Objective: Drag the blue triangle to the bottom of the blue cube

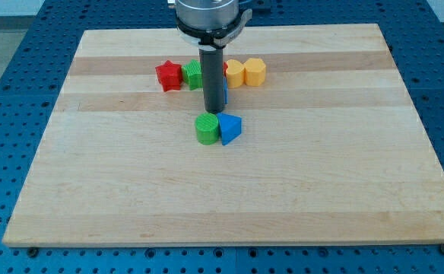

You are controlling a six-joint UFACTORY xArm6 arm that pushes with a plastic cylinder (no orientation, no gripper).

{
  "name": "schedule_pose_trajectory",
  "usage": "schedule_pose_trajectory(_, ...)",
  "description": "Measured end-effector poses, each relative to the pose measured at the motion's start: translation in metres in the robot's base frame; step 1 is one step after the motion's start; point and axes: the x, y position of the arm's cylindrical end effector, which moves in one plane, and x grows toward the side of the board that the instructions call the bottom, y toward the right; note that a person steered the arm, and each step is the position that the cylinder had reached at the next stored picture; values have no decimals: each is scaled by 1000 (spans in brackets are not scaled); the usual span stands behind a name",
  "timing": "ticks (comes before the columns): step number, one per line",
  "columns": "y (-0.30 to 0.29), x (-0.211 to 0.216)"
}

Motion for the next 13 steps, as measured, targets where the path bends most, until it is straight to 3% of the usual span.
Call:
schedule_pose_trajectory(4,-11,15)
schedule_pose_trajectory(7,-10,86)
schedule_pose_trajectory(9,27,90)
schedule_pose_trajectory(13,25,71)
